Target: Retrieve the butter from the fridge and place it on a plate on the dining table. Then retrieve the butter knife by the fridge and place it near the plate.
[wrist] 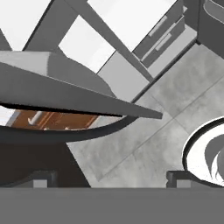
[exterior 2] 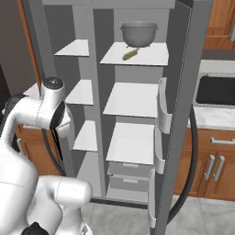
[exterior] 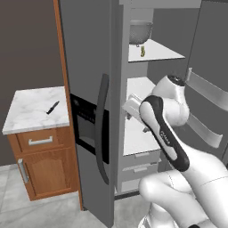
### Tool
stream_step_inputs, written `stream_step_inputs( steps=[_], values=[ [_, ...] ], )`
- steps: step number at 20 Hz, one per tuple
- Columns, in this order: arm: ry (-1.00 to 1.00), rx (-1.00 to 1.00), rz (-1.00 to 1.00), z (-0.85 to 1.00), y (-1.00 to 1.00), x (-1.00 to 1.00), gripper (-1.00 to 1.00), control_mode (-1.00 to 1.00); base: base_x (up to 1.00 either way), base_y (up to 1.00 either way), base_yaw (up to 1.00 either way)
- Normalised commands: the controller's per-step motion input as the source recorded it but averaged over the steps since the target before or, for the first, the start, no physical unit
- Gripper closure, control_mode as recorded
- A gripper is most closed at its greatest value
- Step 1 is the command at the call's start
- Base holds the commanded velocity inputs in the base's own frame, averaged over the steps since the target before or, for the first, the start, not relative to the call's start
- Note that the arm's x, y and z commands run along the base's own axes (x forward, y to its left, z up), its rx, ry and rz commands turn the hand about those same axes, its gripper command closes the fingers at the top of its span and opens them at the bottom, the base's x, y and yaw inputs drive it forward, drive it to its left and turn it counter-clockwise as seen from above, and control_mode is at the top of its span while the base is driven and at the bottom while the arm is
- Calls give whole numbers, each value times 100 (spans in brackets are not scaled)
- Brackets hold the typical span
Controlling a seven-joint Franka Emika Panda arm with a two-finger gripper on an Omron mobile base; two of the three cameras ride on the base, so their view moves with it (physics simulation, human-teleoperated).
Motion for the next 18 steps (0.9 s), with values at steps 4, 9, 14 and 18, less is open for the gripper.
stream_step_inputs(
  steps=[4, 9, 14, 18],
  values=[
    [0, 43, 0, 0, -53, 70, -100, -100, 0, 0, 0],
    [8, 34, 0, 4, -17, 78, -100, -100, 0, 0, 0],
    [6, 15, 2, 0, 0, 63, -100, -100, 0, 0, 0],
    [0, 6, 9, 0, 0, 49, -100, -100, 0, 0, 0]
  ],
)
